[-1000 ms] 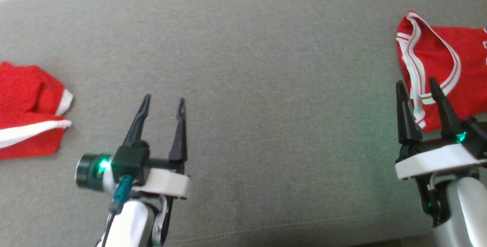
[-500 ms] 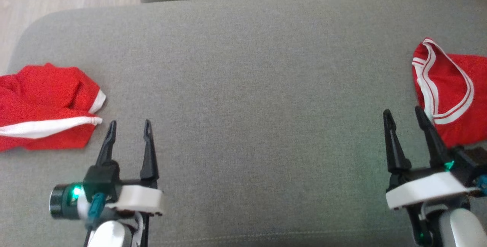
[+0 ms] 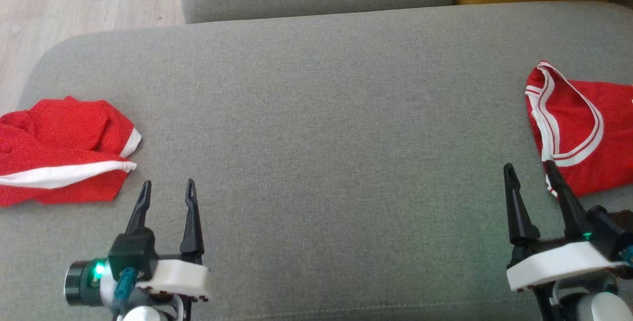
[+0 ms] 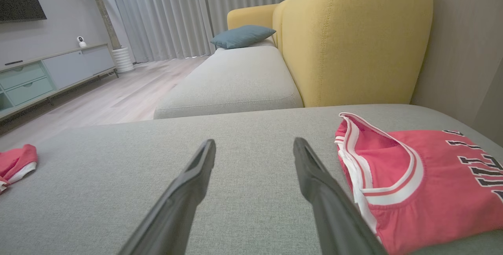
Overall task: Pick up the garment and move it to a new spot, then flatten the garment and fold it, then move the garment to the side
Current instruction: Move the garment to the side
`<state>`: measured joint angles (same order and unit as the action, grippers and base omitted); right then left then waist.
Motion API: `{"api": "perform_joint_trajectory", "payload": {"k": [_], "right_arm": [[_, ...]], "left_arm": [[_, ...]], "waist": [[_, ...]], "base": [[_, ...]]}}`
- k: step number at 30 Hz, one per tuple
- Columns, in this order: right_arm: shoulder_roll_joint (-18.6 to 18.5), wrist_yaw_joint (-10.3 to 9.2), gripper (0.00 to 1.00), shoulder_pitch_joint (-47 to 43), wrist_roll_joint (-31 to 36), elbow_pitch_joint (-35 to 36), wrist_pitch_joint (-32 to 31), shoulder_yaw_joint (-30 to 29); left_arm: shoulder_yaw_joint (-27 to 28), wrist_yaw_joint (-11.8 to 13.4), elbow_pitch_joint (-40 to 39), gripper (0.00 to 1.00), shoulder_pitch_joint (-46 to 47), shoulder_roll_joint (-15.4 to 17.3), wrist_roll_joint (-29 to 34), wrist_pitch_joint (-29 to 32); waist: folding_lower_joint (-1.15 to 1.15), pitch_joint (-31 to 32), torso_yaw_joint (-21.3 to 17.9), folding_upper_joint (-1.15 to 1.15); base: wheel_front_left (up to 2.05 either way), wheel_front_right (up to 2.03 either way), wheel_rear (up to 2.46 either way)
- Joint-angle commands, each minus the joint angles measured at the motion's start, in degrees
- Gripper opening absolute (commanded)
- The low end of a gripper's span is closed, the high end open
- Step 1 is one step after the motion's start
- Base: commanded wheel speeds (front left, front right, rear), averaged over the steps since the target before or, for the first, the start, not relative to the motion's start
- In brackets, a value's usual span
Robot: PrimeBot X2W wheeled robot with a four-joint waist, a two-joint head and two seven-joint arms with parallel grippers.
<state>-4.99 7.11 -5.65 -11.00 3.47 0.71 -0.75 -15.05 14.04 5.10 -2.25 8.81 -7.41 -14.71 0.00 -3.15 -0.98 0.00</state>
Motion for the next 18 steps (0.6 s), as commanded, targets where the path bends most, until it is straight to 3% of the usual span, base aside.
{"api": "perform_joint_trajectory", "payload": {"k": [1,18], "right_arm": [[-0.27,0.37,1.00,0.58,0.58,2.33,-0.04,0.91],[0.30,0.37,1.00,0.35,0.70,2.37,-0.31,0.86]], "left_arm": [[2.37,-0.41,-1.62,1.00,1.36,0.88,-0.49,-0.29],[2.45,-1.31,-0.63,1.00,1.75,0.78,-0.48,-0.29]], "waist": [[0.00,0.11,-0.01,0.00],[0.00,0.41,0.31,0.00]], "base": [[0.00,0.00,0.00],[0.00,0.00,0.00]]}}
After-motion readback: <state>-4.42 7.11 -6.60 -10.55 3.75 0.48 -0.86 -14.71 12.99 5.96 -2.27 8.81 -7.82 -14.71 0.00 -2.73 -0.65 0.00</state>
